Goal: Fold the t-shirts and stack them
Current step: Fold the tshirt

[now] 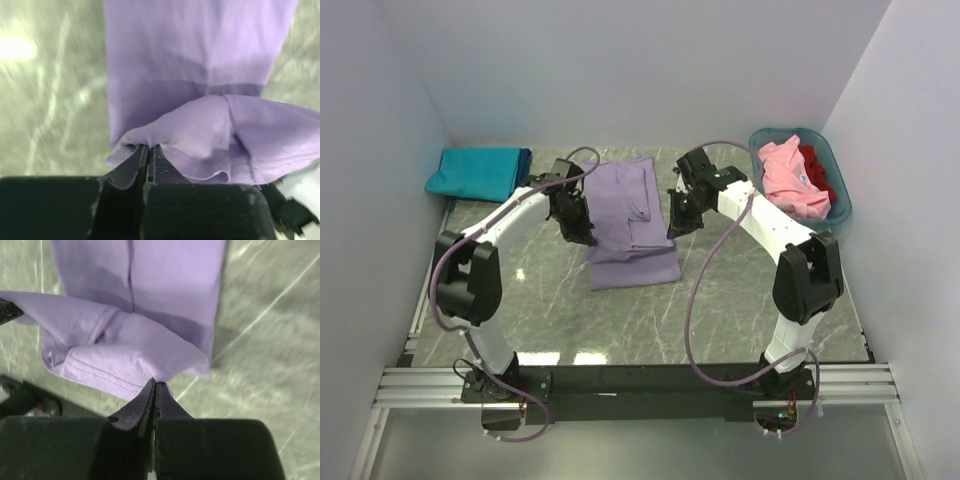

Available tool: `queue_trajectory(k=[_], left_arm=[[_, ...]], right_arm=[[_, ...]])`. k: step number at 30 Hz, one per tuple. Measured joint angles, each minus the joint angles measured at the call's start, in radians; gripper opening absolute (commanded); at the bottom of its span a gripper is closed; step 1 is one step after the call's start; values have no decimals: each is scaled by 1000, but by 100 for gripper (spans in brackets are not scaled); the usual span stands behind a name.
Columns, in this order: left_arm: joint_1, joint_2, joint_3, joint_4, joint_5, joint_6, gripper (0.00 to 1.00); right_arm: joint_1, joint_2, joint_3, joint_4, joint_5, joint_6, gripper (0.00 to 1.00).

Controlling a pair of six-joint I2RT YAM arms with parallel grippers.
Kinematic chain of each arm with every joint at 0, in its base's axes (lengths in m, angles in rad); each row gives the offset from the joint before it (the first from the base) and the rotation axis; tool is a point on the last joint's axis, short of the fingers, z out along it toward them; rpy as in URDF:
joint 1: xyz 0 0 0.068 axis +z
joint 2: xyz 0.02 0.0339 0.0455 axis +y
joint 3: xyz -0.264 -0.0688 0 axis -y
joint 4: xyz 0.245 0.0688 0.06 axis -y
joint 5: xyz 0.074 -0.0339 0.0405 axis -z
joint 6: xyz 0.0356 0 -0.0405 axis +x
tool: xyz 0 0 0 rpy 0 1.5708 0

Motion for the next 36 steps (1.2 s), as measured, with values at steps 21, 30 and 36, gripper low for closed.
queue_trajectory(k=[21, 30, 36], left_arm=[[82, 248, 100, 125, -45, 43, 2], [83, 254, 103, 140, -70, 31, 20], [87, 253, 108, 148, -94, 14, 48]], right_arm=[[-103, 267, 107, 200, -13, -28, 0], [-108, 337, 110, 232, -22, -26, 11], [-107, 328, 103, 247, 13, -20, 34]])
